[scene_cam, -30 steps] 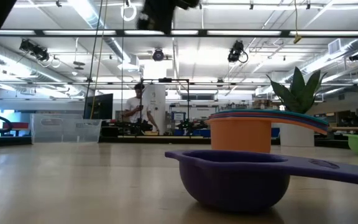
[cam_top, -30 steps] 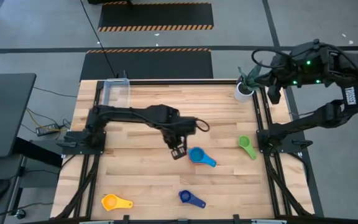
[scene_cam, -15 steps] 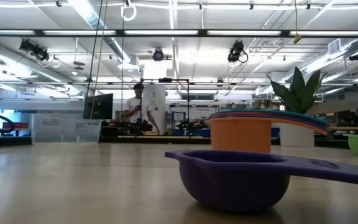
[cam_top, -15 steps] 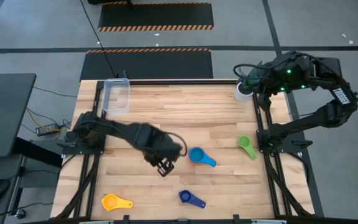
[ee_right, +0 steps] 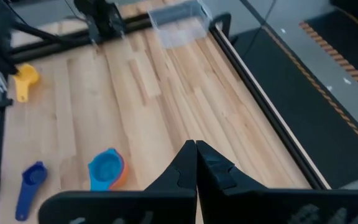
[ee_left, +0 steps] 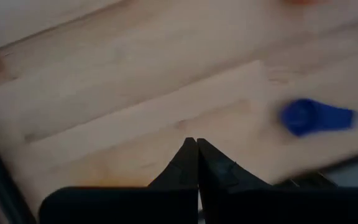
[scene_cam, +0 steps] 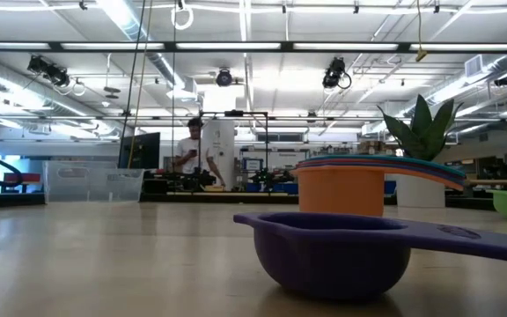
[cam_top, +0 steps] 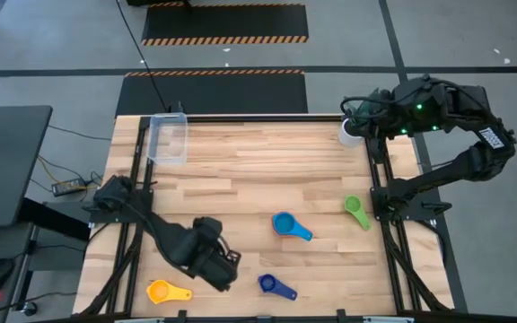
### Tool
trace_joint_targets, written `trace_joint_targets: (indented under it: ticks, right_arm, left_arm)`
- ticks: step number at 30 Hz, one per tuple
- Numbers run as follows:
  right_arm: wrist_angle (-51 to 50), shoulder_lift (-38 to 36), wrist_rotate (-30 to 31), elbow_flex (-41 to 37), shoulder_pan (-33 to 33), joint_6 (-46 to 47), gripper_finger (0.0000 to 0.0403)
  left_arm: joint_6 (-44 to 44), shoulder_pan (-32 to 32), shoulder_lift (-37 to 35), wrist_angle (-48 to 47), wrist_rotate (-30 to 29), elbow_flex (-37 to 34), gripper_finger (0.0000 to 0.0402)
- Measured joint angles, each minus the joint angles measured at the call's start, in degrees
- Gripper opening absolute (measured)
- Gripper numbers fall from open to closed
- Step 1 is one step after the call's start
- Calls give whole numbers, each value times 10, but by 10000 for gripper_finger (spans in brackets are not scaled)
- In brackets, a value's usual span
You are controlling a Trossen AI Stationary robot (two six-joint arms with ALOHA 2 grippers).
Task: Nest measuring cups in basket
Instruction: Stack the yellow measuring cup on top of the light blue measuring cup
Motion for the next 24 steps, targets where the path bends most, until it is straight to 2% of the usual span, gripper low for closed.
trace_joint_targets:
  ticks: [6, 13, 24]
  right_arm:
    - [21, 1, -1, 0, 19, 23, 0]
    - [45, 5, -1, 0, 34, 65, 0]
    - [76, 29, -3, 0, 51, 94, 1]
  left_arm:
    - [-76, -34, -3, 0, 91, -100, 0]
    - [-150, -85, -4, 0, 170, -145, 0]
    - [-149, -174, -4, 12, 172, -152, 17]
